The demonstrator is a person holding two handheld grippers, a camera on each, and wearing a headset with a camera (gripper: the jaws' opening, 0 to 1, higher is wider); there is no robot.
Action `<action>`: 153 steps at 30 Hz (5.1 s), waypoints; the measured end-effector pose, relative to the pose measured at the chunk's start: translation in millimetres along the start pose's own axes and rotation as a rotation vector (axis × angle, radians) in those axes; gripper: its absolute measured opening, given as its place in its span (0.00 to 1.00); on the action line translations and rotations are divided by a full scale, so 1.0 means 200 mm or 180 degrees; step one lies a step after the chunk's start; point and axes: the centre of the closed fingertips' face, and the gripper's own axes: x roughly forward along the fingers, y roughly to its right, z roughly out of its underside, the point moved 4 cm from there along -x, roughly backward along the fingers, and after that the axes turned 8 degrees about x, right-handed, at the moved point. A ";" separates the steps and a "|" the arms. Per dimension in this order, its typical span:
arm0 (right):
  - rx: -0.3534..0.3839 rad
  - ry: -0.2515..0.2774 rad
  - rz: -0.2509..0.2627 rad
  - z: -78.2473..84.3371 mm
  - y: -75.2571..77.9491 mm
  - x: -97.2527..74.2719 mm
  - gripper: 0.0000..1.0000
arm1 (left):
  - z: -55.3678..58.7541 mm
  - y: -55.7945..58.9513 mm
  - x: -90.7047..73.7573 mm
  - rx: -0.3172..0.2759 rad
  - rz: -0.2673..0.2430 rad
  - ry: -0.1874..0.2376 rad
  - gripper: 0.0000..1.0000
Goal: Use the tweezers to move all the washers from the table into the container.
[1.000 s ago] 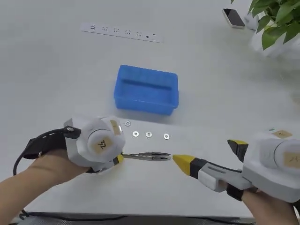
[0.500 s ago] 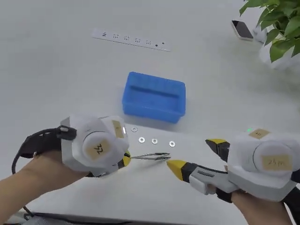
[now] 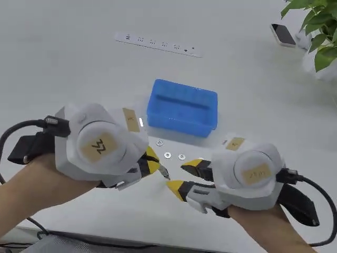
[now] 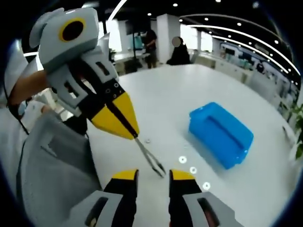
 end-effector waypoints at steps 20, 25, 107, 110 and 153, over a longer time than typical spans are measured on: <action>-0.1015 -0.0255 -0.0487 -0.03 -0.10 0.17 0.08 | 0.00 0.05 -0.05 0.0342 0.0266 -0.0052 0.00; -0.1311 -0.0270 -0.0508 -0.04 -0.12 0.19 0.08 | 0.00 0.05 -0.05 0.0416 0.0348 -0.0033 0.00; -0.0284 0.0142 -0.0374 -0.31 0.02 0.32 0.03 | 0.37 0.05 -0.29 -0.1618 -0.2323 0.0188 0.97; -0.0274 0.0212 -0.0290 -0.35 0.06 0.25 0.03 | 0.36 0.06 -0.27 -0.1546 -0.2241 0.0138 0.98; 0.0098 0.0280 0.0281 -0.50 0.60 0.43 0.03 | 0.37 0.28 -0.03 -0.1039 -0.1052 -0.0355 0.99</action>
